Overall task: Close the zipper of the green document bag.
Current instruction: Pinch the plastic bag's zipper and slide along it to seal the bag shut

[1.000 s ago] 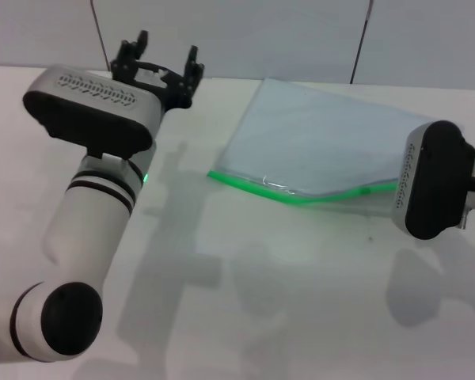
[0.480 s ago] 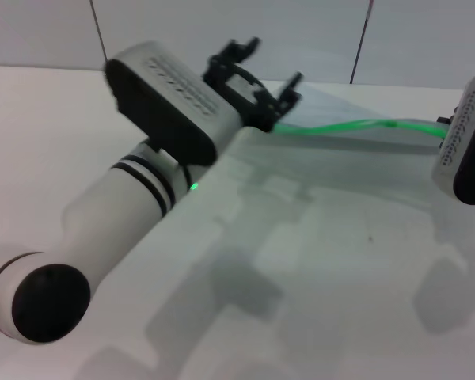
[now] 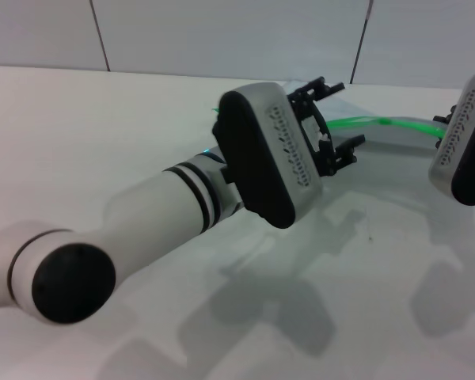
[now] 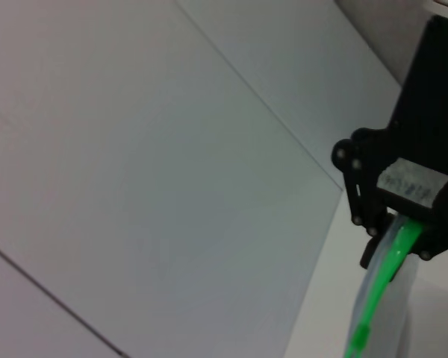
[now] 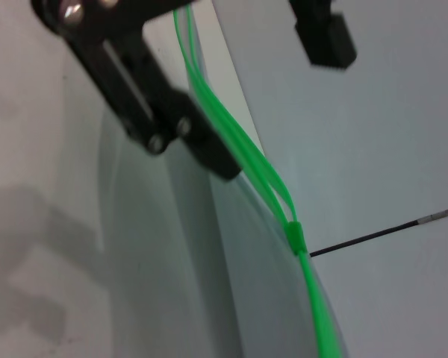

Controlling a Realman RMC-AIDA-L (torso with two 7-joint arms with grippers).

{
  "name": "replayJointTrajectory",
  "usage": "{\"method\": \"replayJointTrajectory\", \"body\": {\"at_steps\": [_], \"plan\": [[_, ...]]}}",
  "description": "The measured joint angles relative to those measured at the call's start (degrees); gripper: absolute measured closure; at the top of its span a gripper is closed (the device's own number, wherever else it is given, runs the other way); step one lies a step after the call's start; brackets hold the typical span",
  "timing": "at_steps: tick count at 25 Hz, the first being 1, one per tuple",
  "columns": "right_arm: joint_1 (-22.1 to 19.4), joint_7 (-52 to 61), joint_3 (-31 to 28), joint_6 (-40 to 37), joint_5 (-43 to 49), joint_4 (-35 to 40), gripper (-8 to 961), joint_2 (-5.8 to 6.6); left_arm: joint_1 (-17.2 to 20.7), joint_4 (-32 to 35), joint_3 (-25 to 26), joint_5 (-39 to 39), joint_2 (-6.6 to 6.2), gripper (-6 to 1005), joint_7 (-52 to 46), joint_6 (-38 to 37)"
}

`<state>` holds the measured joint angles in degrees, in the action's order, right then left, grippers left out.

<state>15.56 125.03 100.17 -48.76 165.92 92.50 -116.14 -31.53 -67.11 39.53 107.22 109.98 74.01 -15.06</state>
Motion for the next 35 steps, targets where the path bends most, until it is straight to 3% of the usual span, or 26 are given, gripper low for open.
{"method": "replayJointTrajectory", "body": {"at_steps": [4, 7, 15, 21, 28, 35], "plan": [[0.0, 0.4, 0.5, 0.2, 0.0, 0.1, 899, -0.05, -0.4, 0.0, 1.9, 0.0, 0.48, 279, 3.1, 3.7], [0.0, 0.5, 1.0, 0.6, 0.0, 0.2, 900, -0.05, -0.3, 0.2, 1.9, 0.2, 0.84, 279, 5.1, 3.3], [-0.6, 0.5, 2.4, 0.8, 0.0, 1.8, 900, -0.05, -0.7, 3.3, 2.3, 0.9, 3.23, 279, 9.0, 1.7], [-0.9, 0.5, 3.1, 0.8, 0.0, 2.9, 900, -0.05, -1.2, 3.9, 2.4, 0.9, 3.95, 279, 11.0, 1.7], [-0.9, 0.5, 3.1, 0.8, 0.0, 3.1, 899, -0.05, -1.3, 5.1, 2.3, 0.9, 5.75, 381, 14.6, 1.7], [-1.0, 0.5, 3.1, 0.8, 0.0, 3.2, 901, -0.05, -0.9, 5.3, 2.2, 0.9, 6.04, 482, 15.2, -1.5]]}}
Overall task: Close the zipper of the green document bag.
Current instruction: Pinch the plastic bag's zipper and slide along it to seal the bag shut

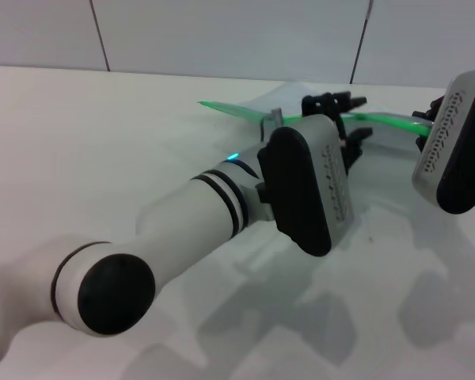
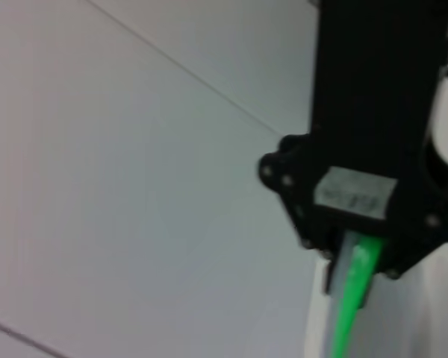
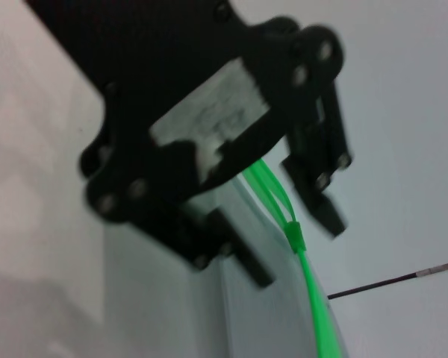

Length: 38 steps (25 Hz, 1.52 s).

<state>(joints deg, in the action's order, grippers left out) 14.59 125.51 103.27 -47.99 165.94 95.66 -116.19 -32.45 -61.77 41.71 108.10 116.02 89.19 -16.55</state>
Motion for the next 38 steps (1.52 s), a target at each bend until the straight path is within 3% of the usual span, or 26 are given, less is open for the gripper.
{"method": "replayJointTrajectory", "body": {"at_steps": [7, 26, 32, 38], "plan": [[0.0, 0.0, 0.0, 0.0, 0.0, 0.3, 903, 0.07, -0.2, 1.8, -1.5, 0.0, 0.2, 590, -0.2, -6.2], [0.0, 0.0, 0.1, -0.4, 0.0, 1.3, 897, 0.09, -2.2, 2.7, -1.5, -0.7, 0.26, 611, -1.6, -4.3], [0.0, 0.0, 0.5, -0.4, 0.0, 1.5, 895, 0.09, -2.8, 3.1, -1.5, -0.7, 0.26, 754, -2.3, -3.6], [0.0, 0.0, 0.7, -0.3, 0.0, 1.6, 893, 0.09, -3.4, 3.6, -1.5, -0.7, 0.26, 753, -3.1, -3.5]]}}
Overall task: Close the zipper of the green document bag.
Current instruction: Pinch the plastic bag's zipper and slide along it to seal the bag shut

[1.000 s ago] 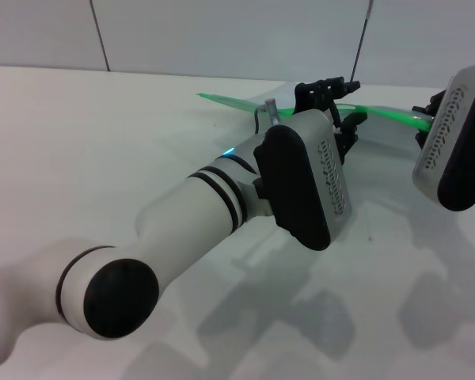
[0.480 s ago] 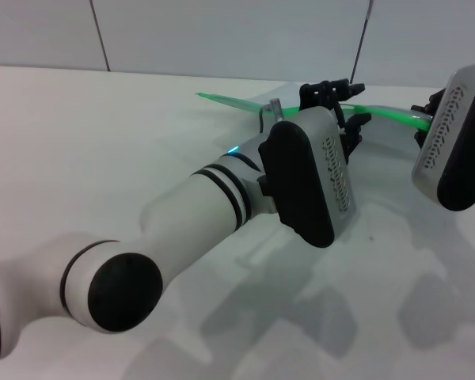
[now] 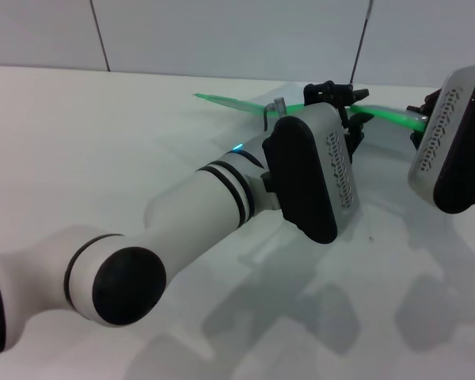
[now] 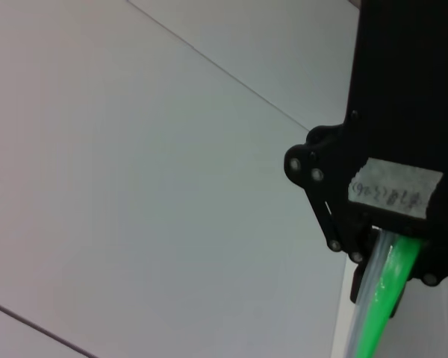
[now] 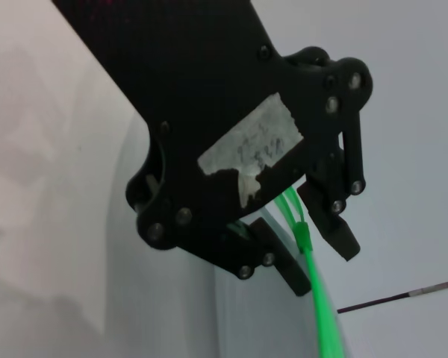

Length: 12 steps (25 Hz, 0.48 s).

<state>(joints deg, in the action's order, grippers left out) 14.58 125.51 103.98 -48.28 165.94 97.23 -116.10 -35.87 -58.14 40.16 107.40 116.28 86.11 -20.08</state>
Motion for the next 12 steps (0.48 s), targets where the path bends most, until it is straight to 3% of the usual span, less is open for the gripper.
{"method": "replayJointTrajectory", "body": {"at_steps": [12], "plan": [[0.0, 0.0, 0.2, 0.2, 0.0, 0.4, 889, 0.0, -0.8, 1.1, 0.0, 0.0, 0.09, 772, -0.7, 0.6]]}}
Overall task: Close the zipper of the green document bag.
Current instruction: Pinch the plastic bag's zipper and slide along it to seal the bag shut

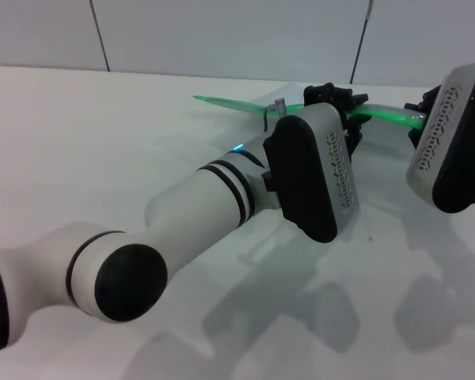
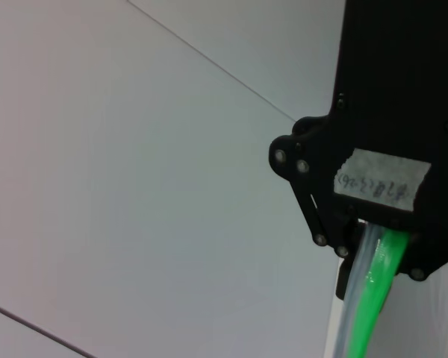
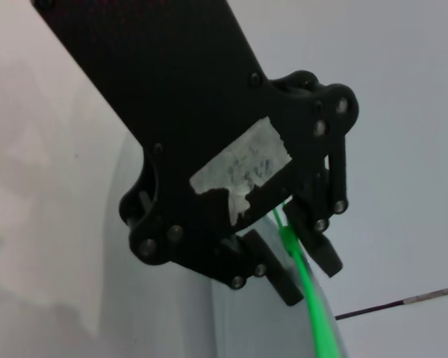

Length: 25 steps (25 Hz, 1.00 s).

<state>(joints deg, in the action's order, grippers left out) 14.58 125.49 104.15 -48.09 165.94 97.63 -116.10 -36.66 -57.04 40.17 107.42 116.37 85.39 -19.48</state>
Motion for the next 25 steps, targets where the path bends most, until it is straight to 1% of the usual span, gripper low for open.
{"method": "replayJointTrajectory", "body": {"at_steps": [1, 7, 25], "plan": [[0.0, 0.0, 0.0, 0.0, 0.0, -0.1, 888, 0.0, 0.0, 0.0, 0.0, 0.0, 0.0, 775, 0.0, 0.0], [0.1, -0.1, 0.0, 0.1, 0.0, -0.3, 886, 0.0, -0.1, -0.1, 0.0, 0.1, 0.0, 907, -0.7, 0.0], [0.0, -0.1, 0.0, 0.1, 0.0, 0.1, 881, 0.0, -0.4, 0.1, 0.3, 0.0, 0.0, 905, -1.5, -0.7]]}}
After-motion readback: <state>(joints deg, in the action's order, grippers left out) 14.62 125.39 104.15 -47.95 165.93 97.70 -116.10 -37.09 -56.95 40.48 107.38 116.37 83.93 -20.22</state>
